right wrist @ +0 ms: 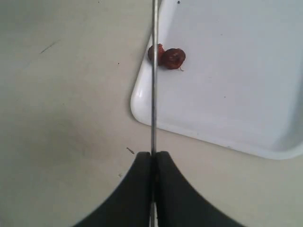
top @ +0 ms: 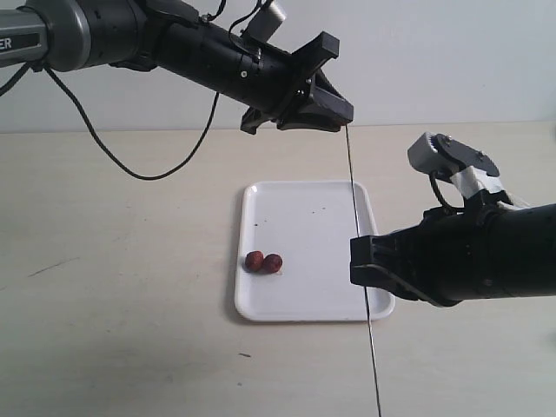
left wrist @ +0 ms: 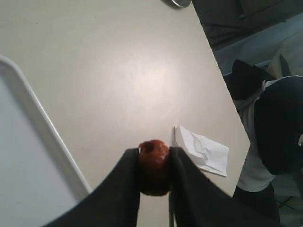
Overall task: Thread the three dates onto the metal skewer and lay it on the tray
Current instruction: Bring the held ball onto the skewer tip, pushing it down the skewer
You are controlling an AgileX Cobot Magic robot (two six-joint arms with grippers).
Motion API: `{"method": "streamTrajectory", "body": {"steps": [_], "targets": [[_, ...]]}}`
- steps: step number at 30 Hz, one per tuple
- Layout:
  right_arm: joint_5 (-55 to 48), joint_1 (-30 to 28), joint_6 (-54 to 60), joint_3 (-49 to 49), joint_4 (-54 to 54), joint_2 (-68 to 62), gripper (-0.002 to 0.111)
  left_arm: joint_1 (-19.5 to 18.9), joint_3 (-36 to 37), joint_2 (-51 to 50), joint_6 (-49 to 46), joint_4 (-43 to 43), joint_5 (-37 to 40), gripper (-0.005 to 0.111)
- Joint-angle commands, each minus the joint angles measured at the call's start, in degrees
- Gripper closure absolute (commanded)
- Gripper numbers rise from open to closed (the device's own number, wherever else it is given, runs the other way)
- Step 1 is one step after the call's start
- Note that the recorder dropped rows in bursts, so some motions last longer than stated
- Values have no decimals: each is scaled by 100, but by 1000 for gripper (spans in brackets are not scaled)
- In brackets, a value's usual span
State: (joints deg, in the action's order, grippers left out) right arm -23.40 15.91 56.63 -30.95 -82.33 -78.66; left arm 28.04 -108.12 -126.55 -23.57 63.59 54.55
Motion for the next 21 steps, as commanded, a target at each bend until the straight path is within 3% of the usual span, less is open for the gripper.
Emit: {"method": "streamTrajectory", "body": {"steps": [1, 21], "targets": [[-5, 2, 74, -14, 42, -26, 108, -7, 2, 59, -42, 150, 17, 85], [208, 2, 91, -14, 42, -26, 108, -7, 2, 59, -42, 291, 227, 85]]}}
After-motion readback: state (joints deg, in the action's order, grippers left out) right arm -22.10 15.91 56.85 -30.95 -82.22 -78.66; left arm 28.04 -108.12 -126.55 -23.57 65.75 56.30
